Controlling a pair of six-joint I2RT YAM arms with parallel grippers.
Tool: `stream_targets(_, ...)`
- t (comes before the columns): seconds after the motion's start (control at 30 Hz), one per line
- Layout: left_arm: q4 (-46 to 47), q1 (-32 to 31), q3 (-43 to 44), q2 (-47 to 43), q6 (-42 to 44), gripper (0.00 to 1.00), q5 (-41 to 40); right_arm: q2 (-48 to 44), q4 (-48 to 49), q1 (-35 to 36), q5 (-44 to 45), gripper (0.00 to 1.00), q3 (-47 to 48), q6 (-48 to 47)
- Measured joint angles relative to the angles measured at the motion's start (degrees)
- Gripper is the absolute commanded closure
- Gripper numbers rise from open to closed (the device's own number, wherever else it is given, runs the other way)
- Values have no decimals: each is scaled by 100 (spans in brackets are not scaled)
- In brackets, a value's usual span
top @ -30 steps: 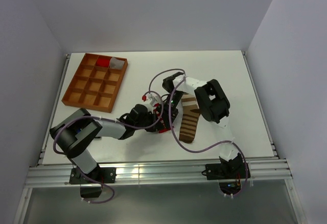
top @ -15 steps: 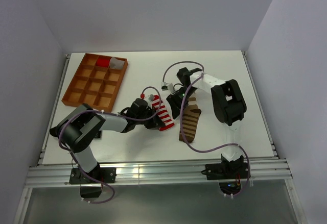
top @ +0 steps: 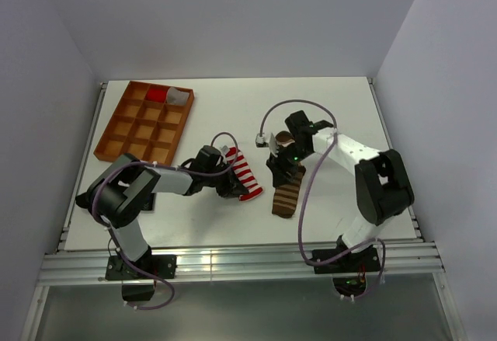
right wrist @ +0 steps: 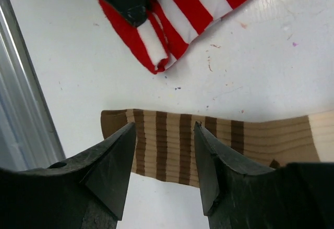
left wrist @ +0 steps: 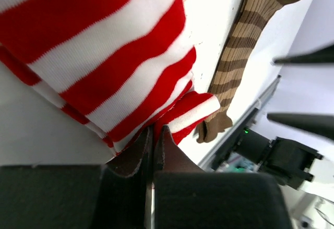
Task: Roll the socks
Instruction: Roll the sock at the center of the board.
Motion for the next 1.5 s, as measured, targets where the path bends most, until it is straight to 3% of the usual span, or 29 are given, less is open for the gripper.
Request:
stream_targets(0.2, -122, 136, 188, 273, -188, 100, 522, -1193, 691, 352, 101, 43, -984, -452)
stream_targets(0.4, -367, 142, 389, 442, -234, 100, 824, -1829, 1714, 1478, 857, 42, -1971, -662)
stream_targets(0.87, -791, 146, 614, 601, -212, 100, 1163, -1847, 3233, 2597, 2367, 46, -2605, -881)
stream_targets(1.5, -992, 273, 675, 688, -76, 99, 1493, -1556, 3370, 3056, 2857, 55, -2691, -962)
